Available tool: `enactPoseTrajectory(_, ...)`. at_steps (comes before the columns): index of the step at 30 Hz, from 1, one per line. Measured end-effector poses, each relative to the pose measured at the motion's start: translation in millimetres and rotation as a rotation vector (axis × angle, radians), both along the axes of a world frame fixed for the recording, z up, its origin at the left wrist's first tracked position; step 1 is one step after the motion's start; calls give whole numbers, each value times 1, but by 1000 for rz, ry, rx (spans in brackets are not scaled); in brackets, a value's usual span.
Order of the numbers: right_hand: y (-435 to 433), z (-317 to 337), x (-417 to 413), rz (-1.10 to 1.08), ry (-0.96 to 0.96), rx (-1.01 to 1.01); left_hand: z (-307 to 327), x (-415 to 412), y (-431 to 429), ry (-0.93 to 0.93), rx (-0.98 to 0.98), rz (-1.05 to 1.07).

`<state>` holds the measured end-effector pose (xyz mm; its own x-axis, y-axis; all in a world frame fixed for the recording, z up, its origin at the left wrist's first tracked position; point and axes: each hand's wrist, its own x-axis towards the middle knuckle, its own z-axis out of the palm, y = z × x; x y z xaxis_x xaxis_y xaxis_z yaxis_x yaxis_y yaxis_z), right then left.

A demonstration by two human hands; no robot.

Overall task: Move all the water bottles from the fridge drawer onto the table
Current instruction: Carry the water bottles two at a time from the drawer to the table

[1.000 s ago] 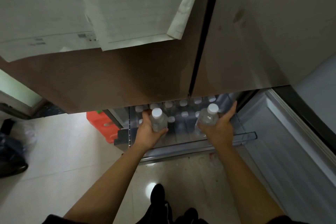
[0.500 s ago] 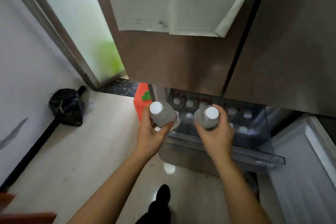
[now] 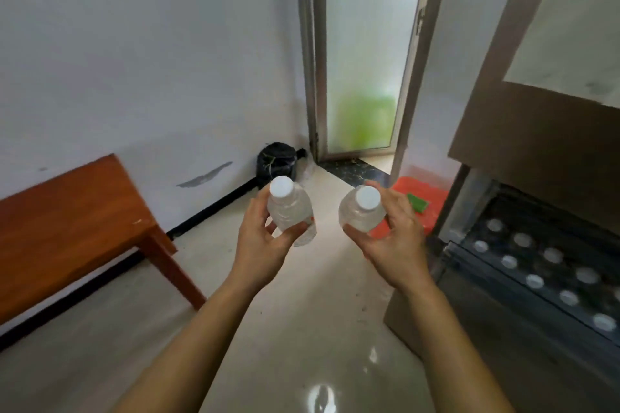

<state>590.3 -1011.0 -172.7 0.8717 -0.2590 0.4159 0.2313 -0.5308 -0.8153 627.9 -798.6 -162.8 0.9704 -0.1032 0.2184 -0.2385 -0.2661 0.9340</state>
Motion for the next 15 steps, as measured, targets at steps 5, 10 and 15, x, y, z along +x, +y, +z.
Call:
enactPoseTrajectory(5,174,6,25,252,0,-83,8,-17,174,-29,-1,160)
enactPoseTrajectory(10,354,10,48,486,11,-123,7,-42,356,-26,67,319)
enactPoseTrajectory(15,491,16,66,675,28,-167,8,-59,477,-57,136,496)
